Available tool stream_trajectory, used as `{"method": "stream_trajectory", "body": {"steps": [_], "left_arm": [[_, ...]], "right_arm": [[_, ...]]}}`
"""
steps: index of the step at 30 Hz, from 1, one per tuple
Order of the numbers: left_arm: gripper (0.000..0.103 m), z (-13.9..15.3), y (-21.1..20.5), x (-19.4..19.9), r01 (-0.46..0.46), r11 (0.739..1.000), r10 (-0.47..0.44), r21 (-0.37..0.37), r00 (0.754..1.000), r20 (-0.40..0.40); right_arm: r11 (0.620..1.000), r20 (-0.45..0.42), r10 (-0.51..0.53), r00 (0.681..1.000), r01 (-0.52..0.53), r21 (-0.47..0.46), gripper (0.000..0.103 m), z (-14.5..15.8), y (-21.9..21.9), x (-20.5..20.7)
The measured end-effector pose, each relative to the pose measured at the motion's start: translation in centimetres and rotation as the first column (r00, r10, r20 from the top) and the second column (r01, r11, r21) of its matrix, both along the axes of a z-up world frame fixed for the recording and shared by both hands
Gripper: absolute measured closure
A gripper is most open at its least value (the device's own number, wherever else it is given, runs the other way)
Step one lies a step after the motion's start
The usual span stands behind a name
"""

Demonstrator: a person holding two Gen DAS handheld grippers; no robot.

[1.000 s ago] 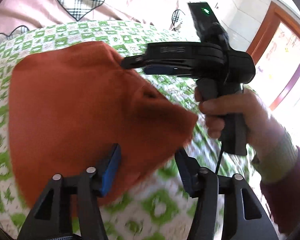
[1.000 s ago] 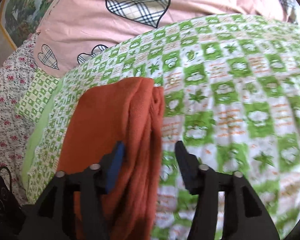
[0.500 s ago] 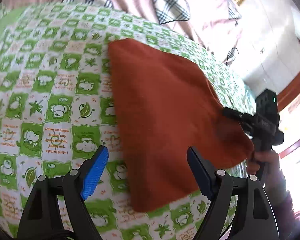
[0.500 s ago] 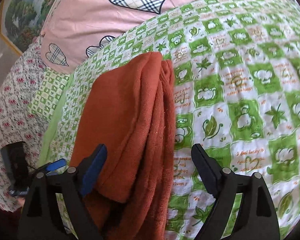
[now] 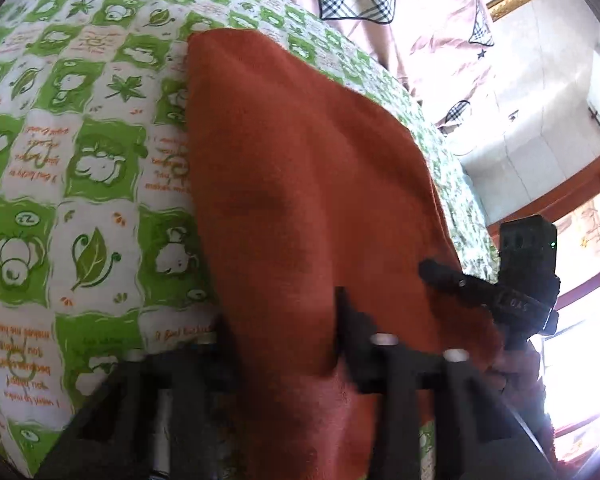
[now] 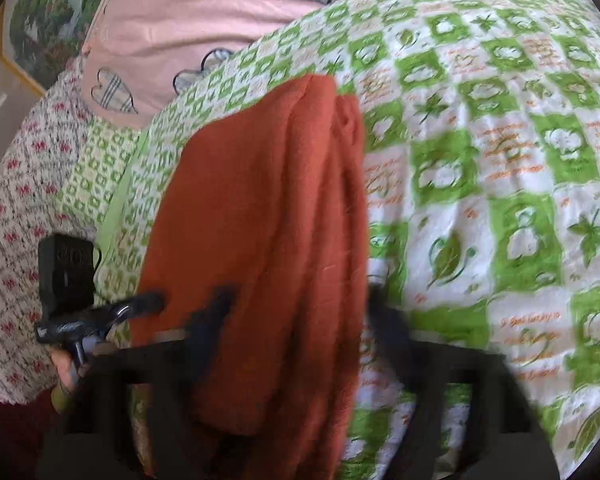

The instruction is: Fold small clothes

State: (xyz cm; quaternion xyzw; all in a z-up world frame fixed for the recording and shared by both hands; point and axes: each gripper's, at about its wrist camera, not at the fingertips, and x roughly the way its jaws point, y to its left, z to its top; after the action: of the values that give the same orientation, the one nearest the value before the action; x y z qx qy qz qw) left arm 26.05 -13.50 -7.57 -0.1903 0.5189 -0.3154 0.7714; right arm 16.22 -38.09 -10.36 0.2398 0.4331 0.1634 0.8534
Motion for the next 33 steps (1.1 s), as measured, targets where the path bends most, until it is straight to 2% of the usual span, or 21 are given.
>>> {"method": "stream_trajectory", "body": {"steps": [1,2,3,7,10,14,17,18,19,21,22,23,25,28,31,33], "left_arm": [[0.079,0.3,0.3,-0.2,0.001,1.0,-0.001,-0.005,1.0,0.013],[0.08,1.0,0.7,-0.6,0.003,1.0,-0.002,-0.012,1.0,0.028],[0.08,1.9,1.4,-1.2,0.0,1.0,0.001,-0.019,0.999,0.046],[0.08,5.7,5.3,-4.0,-0.022,1.0,0.025,-0.018,0.991,0.13],[0.08,7.1,9.4,-6.0,-0.054,0.999,0.055,-0.007,0.986,0.156],[0.08,6.7,13.8,-8.3,-0.076,0.997,0.071,0.028,0.984,0.163],[0.078,3.7,15.4,-8.1,-0.08,0.995,0.074,0.062,0.993,0.092],[0.077,2.7,15.8,-7.7,-0.077,0.996,0.074,0.053,0.996,0.059],[0.074,2.0,16.2,-7.5,-0.077,0.996,0.075,0.037,0.996,0.038],[0.068,1.7,16.5,-6.5,-0.074,0.997,0.074,0.017,0.997,0.026],[0.063,1.8,16.6,-5.9,-0.076,0.997,0.075,0.021,0.997,0.026],[0.059,1.9,16.6,-4.8,-0.081,0.996,0.08,0.022,0.997,0.022],[0.053,1.6,16.9,-3.2,-0.086,0.996,0.086,0.01,0.996,0.006],[0.044,1.0,17.5,0.7,-0.128,0.992,0.128,-0.005,0.992,-0.02],[0.045,0.6,18.7,5.1,-0.198,0.98,0.197,-0.03,0.979,-0.048],[0.06,0.4,19.2,8.0,-0.227,0.973,0.225,-0.05,0.973,-0.05]], "right_arm": [[1.0,0.007,-0.002,1.0,0.002,-0.024,0.071,0.1,0.3,-0.1],[0.998,0.023,0.001,1.0,0.0,-0.068,0.073,0.7,1.2,-0.5],[0.997,0.035,0.002,0.999,0.001,-0.074,0.075,1.1,1.6,-0.7],[0.998,0.115,0.063,0.991,-0.064,0.003,0.079,2.9,5.0,-2.0],[0.99,0.155,0.128,0.98,-0.135,0.036,0.079,3.0,8.8,-2.7],[0.975,0.167,0.18,0.969,-0.198,0.097,0.079,1.2,12.4,-2.9],[0.977,0.103,0.19,0.976,-0.199,0.083,0.079,-1.2,14.3,-2.9],[0.981,0.081,0.184,0.98,-0.188,0.048,0.078,-1.7,14.7,-2.8],[0.983,0.067,0.175,0.982,-0.178,0.034,0.073,-2.2,14.7,-3.0],[0.986,0.056,0.149,0.987,-0.152,0.062,0.067,-2.4,13.8,-3.2],[0.991,0.047,0.125,0.991,-0.127,0.048,0.059,-2.1,13.3,-3.5],[0.994,0.05,0.107,0.993,-0.108,0.026,0.057,-1.7,13.1,-3.8],[0.996,0.066,0.087,0.994,-0.087,-0.001,0.056,-1.1,12.9,-4.7],[0.998,0.082,0.064,0.995,-0.065,0.01,0.055,-0.4,12.3,-5.9],[0.999,0.085,0.044,0.995,-0.046,0.02,0.055,-0.1,12.0,-6.9],[0.999,0.082,0.029,0.996,-0.031,0.025,0.055,0.0,12.0,-7.3]]}}
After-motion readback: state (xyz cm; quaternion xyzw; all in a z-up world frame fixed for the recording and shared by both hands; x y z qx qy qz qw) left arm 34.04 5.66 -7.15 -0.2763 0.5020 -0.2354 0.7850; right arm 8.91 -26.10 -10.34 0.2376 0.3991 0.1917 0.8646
